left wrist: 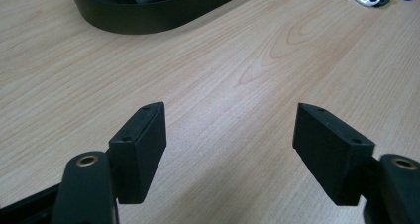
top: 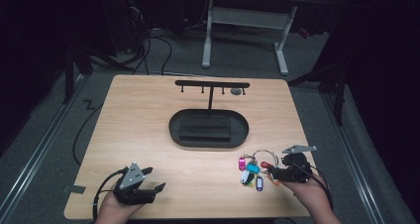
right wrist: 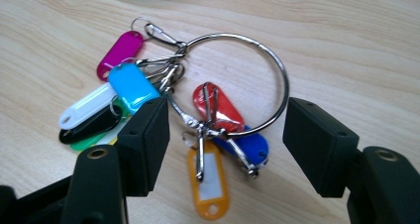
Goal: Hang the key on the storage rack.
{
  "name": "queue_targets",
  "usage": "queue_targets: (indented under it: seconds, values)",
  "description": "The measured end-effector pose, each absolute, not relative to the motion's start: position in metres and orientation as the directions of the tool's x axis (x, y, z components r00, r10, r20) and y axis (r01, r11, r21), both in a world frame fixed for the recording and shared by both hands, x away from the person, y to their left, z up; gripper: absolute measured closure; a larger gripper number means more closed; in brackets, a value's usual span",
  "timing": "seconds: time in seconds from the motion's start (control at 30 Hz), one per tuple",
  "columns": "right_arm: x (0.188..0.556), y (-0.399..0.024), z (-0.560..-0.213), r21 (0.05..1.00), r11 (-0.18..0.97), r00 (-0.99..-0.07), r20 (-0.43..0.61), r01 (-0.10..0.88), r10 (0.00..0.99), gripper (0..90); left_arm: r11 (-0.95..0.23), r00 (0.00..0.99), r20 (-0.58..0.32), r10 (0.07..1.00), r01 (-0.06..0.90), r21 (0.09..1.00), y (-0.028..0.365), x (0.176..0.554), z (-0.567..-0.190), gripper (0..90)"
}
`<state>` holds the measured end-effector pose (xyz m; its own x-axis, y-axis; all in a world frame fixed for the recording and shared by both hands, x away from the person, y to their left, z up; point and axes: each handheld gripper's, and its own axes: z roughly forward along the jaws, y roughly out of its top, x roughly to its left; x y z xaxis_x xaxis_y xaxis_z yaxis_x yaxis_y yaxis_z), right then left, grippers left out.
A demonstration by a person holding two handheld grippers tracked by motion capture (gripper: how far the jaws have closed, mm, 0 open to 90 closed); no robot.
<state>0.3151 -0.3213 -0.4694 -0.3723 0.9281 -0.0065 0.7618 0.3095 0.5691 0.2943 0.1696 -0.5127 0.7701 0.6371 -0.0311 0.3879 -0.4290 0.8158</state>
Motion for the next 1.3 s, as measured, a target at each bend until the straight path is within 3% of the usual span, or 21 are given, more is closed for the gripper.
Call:
queue_targets:
  seconds: [0.37, 0.73, 0.93, 1.3]
  values:
    - [0.343, -0.323, -0.458, 0.422, 0.397, -0.420, -0.042, 0.815, 0.907, 34.9, -0.497, 0.805, -0.002, 0.593, 0.368, 0.786, 0.162, 0.293, -0.515, 28.7]
    - [0.377, -0.333, -0.467, 0.266, 0.383, -0.393, -0.017, 0.885, 0.920, 36.6, -0.523, 0.823, 0.005, 0.569, 0.356, 0.775, 0.155, 0.291, -0.515, 29.1]
    - [0.390, -0.335, -0.470, 0.225, 0.346, -0.360, 0.024, 0.911, 0.933, 42.7, -0.498, 0.816, -0.031, 0.577, 0.381, 0.779, 0.158, 0.293, -0.514, 29.6]
    - [0.400, -0.329, -0.486, 0.158, 0.331, -0.341, 0.040, 0.930, 0.939, 56.0, -0.521, 0.826, -0.011, 0.563, 0.365, 0.771, 0.156, 0.292, -0.516, 29.2]
